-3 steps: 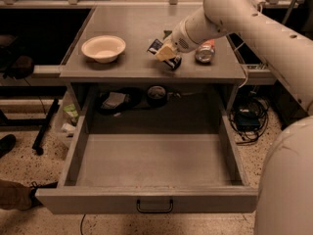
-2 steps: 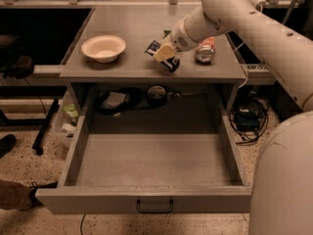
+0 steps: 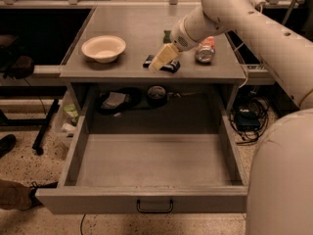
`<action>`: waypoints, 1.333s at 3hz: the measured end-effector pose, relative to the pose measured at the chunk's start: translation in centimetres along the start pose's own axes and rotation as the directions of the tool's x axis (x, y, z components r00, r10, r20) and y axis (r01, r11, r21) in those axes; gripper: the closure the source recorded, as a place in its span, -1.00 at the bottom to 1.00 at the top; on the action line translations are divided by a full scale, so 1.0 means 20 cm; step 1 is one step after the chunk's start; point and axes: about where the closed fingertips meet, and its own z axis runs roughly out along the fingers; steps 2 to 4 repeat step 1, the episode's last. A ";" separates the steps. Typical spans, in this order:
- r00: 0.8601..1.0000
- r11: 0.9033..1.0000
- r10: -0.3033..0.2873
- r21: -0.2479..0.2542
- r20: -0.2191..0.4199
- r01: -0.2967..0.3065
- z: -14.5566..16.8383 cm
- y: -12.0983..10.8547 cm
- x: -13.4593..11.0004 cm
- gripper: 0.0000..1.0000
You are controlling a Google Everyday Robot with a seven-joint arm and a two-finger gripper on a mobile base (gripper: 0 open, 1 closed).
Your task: Pick rxbar blueberry from top drawer and place on counter
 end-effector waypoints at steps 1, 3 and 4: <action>1.000 1.000 0.000 0.000 0.000 0.000 0.00 0.00 0.00 -1.00; 1.000 1.000 0.000 0.000 0.000 0.000 0.00 0.00 0.00 -1.00; 1.000 1.000 0.000 0.000 0.000 0.000 0.00 0.00 0.00 -1.00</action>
Offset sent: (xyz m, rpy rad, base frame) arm 0.0000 0.0000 0.0000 0.0000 0.0000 0.0000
